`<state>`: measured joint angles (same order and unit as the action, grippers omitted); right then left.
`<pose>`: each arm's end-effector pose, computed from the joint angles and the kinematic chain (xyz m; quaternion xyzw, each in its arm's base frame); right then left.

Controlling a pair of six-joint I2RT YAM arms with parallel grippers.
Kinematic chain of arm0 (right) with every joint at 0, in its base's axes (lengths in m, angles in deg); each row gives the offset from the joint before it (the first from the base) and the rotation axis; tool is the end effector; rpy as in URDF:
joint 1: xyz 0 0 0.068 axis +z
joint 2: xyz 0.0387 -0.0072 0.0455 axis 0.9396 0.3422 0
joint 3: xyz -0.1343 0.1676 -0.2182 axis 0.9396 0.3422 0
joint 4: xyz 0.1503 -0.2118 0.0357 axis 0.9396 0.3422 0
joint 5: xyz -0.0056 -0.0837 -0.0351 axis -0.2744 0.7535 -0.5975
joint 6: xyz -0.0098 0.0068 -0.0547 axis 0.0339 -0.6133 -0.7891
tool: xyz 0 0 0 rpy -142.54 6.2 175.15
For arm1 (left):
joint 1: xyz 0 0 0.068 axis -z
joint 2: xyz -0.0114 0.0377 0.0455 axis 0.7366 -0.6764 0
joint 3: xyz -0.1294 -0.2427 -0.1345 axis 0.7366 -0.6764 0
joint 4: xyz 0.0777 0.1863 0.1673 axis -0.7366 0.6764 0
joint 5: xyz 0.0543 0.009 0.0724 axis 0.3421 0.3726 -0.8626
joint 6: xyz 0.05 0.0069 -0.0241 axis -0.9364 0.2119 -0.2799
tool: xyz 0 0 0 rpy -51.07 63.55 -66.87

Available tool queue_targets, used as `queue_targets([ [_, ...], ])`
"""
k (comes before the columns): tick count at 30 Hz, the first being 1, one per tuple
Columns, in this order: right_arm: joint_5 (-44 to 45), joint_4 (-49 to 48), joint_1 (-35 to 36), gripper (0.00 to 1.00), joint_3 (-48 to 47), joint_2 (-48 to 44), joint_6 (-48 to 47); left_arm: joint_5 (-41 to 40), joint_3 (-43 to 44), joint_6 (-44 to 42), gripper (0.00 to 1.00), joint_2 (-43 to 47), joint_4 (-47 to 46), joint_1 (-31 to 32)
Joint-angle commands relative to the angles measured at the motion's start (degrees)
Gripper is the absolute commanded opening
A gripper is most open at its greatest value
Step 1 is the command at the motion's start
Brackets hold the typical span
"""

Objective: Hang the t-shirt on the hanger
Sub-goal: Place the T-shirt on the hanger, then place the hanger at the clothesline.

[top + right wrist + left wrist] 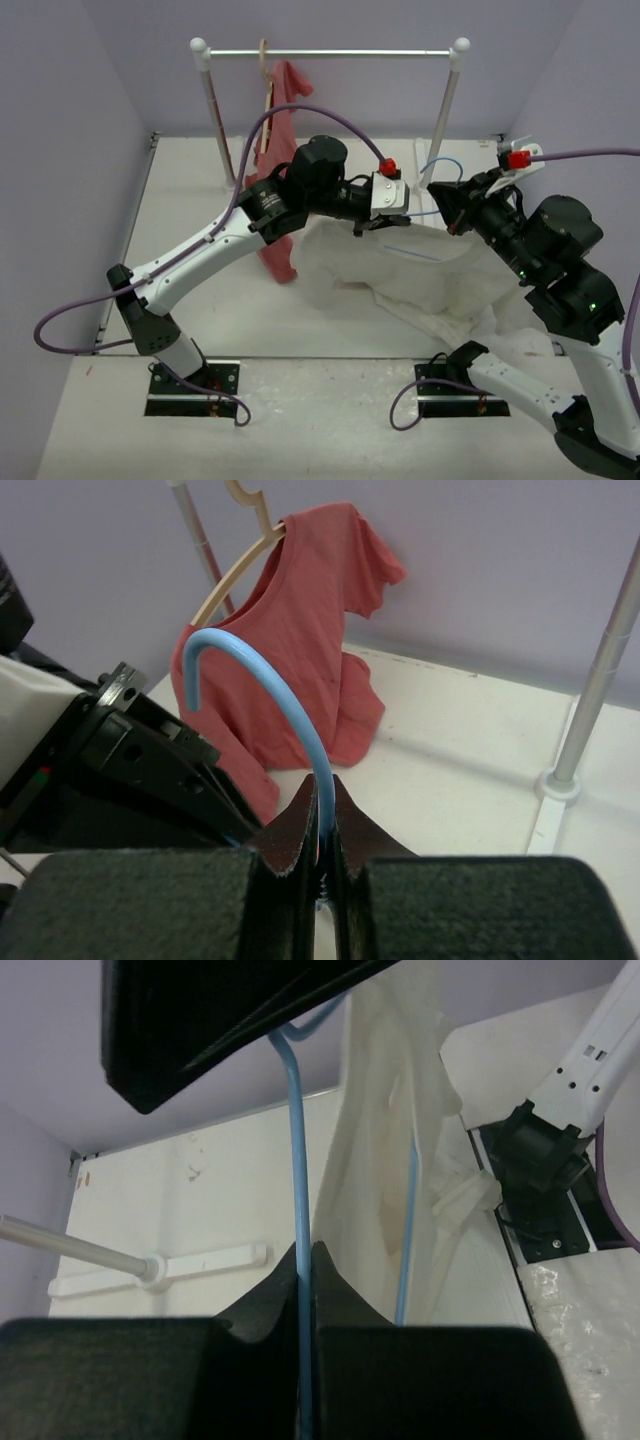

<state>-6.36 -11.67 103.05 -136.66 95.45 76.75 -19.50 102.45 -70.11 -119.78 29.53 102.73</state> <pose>0.0849 0.0520 0.5278 -0.1165 0.7001 0.2377 0.6631 0.1900 -0.3151 0.4849 0.6263 0.4702 -0.4018 0.4746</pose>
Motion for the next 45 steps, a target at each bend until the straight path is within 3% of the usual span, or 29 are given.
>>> queue_targets([
  [1, -2.4, -6.4, 0.1, 0.0, 3.4, -1.6, 0.3, -0.6, 2.1, 1.2, 0.0, -0.5, -1.2, 0.4],
  [5, -3.5, -8.1, 0.0, 0.06, 7.0, -3.8, -1.9, -3.7, -0.6, 1.3, 0.0, 1.7, -3.6, 0.3],
  [7, -6.9, -7.9, 0.1, 0.24, 8.8, -5.0, -4.1, -4.0, -3.7, 0.8, 0.0, 3.7, -5.3, 0.3],
  [9, -10.1, -6.5, 0.0, 0.57, 9.6, -6.2, -6.6, -5.6, -6.4, 0.6, 0.0, 5.8, -7.1, -0.1],
  [13, -11.2, -0.5, -0.1, 0.82, 9.6, -9.6, -10.3, -0.2, -10.5, -0.8, 0.0, 10.1, -8.2, -4.7],
  [16, -13.8, 4.0, 0.0, 0.88, 8.6, -12.5, -12.9, 5.7, -12.4, -0.6, 0.0, 12.4, -8.9, -9.6],
  [20, -16.3, 13.9, -0.1, 0.94, 6.1, -12.4, -14.7, 17.2, -10.4, -9.9, 0.0, 13.3, -1.3, -14.2],
  [27, -13.5, 14.6, -0.1, 0.89, 5.0, -8.6, -16.9, 27.5, -3.7, -21.2, 0.0, 10.7, 13.2, -16.7],
  [31, -16.1, 18.5, 0.0, 0.82, 0.9, -6.5, -18.1, 28.5, -0.3, -24.1, 0.0, 8.6, 17.9, -17.2],
  [35, -28.4, 23.7, 0.2, 0.64, 1.9, -4.6, -18.2, 29.9, 3.0, -21.7, 0.0, 6.2, 15.6, -18.0],
  [41, -27.9, 22.4, 0.3, 0.38, 6.8, -4.7, -16.5, 25.8, 6.0, -11.7, 0.0, 4.8, 6.7, -18.3],
  [42, -28.2, 22.4, 0.3, 0.3, 6.6, -4.2, -16.3, 25.6, 5.0, -7.6, 0.0, 5.0, 2.0, -18.8],
  [43, -27.5, 22.3, 0.3, 0.06, 6.2, -3.9, -16.0, 25.7, 4.5, -5.0, 0.0, 5.3, -1.1, -19.0],
  [45, -23.0, 20.3, 0.3, 0.0, 5.5, -4.3, -14.2, 25.2, 3.4, -0.5, 0.0, 5.6, -5.4, -19.1],
])
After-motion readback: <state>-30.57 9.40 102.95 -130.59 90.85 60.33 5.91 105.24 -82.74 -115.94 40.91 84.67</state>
